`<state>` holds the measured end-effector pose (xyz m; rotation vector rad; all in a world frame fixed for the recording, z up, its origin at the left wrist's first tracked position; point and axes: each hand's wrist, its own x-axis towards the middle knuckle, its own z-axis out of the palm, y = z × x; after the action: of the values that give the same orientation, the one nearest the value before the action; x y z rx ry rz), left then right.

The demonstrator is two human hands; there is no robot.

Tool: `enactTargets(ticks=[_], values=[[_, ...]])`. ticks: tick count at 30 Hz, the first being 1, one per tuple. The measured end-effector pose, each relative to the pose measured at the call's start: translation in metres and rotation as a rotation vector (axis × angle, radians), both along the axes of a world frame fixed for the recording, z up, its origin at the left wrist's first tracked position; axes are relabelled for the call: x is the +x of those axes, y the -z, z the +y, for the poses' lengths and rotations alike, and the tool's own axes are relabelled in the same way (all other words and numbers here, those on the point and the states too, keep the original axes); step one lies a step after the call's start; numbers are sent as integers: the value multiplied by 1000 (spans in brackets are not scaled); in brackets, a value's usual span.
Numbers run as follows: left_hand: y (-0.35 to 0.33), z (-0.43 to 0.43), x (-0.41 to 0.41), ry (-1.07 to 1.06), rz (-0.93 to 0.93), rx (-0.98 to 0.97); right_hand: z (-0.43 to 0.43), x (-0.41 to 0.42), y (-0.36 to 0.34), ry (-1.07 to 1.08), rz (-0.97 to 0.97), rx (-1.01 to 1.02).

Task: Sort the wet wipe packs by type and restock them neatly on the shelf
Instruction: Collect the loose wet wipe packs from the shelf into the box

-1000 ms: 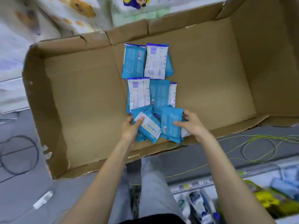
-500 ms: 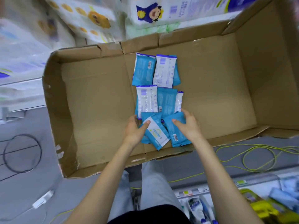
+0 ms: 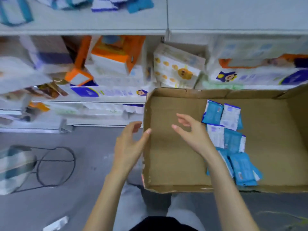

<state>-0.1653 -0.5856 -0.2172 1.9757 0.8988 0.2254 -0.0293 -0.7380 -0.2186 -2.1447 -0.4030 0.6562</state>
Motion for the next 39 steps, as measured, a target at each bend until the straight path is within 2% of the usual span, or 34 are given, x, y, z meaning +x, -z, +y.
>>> enactTargets(ticks=[3,6,11,19,25,30,34,39], values=[[-33,73,-40,-9,-79,22,66,-49,-31,59,-36,155],[-75,145,-77,-58,-168,88,138,-95,-53,41,39,308],[-133,232,-127,-217,-369,85,224,-119,-108,-62,15,403],[-144,292,-159,-326,-460,29,302,-119,-143,-54,-51,462],[-144,360,-147,-390,-430,48,375,-96,-131,-88,-42,442],[-144,427,-103,-404,-357,95,452,-47,-127,-74,-34,421],[-156,487,-50,-430,-356,143,522,4,-131,-77,-120,258],[-156,537,-5,-437,-291,204,585,29,-120,-203,-215,2]])
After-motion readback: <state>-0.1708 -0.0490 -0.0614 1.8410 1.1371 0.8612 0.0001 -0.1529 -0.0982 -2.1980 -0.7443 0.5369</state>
